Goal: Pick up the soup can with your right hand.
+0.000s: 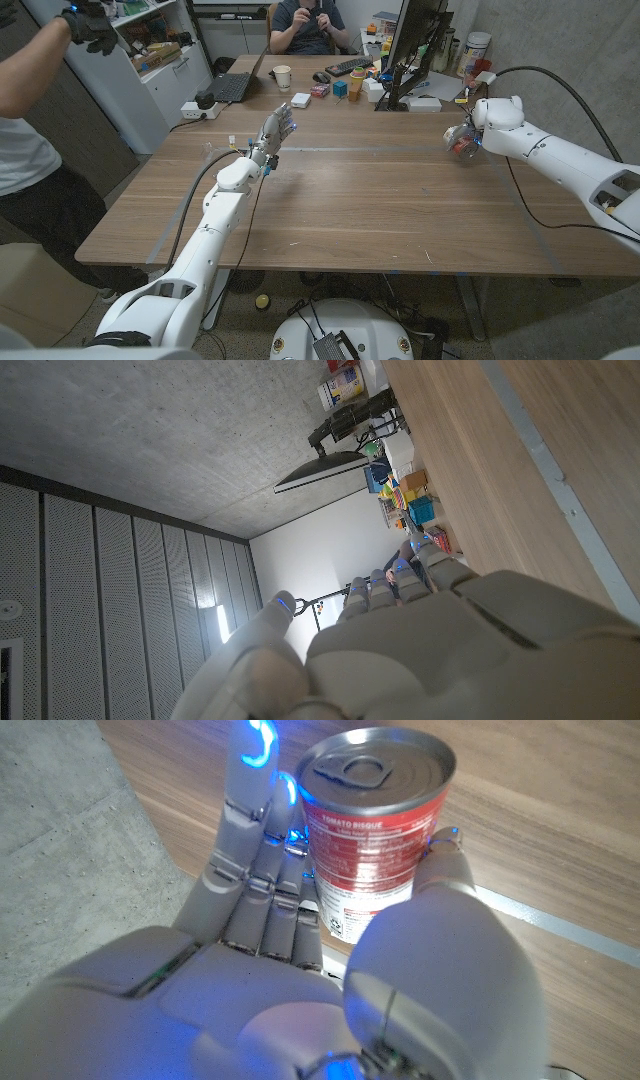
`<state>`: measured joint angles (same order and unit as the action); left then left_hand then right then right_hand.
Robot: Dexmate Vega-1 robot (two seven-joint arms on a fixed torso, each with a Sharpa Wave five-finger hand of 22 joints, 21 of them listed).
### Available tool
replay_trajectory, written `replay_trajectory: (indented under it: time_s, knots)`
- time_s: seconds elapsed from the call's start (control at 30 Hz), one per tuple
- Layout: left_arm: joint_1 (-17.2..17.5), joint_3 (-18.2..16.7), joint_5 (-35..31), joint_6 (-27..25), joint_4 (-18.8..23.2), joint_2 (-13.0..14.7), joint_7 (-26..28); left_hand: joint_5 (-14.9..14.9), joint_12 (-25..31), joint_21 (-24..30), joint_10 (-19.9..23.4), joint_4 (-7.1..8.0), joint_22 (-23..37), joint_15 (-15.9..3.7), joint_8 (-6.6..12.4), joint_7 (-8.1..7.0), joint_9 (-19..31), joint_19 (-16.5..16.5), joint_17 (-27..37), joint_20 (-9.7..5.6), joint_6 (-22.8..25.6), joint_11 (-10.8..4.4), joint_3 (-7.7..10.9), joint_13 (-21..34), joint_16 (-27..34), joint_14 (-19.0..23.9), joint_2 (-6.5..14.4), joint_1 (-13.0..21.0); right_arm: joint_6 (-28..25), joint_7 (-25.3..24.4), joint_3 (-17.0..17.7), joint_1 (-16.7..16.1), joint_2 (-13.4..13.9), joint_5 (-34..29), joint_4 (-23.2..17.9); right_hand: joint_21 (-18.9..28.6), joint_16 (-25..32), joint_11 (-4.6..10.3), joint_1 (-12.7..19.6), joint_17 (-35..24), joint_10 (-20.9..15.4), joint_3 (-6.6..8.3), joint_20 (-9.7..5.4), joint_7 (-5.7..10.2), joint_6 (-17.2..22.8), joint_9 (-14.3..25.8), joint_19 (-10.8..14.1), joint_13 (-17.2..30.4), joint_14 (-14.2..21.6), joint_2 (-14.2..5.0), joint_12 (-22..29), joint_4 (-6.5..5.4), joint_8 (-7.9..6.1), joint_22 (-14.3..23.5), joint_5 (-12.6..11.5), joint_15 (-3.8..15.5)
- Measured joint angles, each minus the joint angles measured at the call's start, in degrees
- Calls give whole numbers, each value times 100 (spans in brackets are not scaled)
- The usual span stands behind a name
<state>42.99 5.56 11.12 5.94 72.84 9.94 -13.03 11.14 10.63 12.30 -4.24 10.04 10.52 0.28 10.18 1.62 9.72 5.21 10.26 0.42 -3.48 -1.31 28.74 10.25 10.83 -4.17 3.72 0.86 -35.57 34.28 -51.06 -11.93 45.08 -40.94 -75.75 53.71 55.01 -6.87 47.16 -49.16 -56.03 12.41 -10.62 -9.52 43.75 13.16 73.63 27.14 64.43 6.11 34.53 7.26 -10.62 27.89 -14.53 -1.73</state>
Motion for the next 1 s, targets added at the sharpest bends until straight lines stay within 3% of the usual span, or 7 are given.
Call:
replay_trajectory:
  time_s: [0.43, 1.0]
  knots:
    - [-1, 13, -6, 3, 11, -7, 0, 0, 0, 0, 0, 0, 0, 0, 0, 0, 0, 0, 0, 0, 0, 0, 0, 0, 0, 0, 0, 0, -128, -367, 605, -525, 360, -2, -979, 209, 111, 0, 39, -38, 0, 0, 19, 5, 48, 3, -19, 1, 0, 39, 30, 0, 17, -107, 84, 0]
    - [52, 20, -10, 3, 118, -6, 28, 0, 0, 0, 0, -15, 0, 0, 0, 0, 0, 0, -1, 0, 0, 0, -15, 0, 0, 0, 0, 0, -106, -1134, 1332, -1191, 664, 98, -1933, 441, 222, 1, 76, -36, -18, 3, 51, 11, 93, 14, -51, 3, 1, 75, 31, 3, 1, -240, 177, 1]
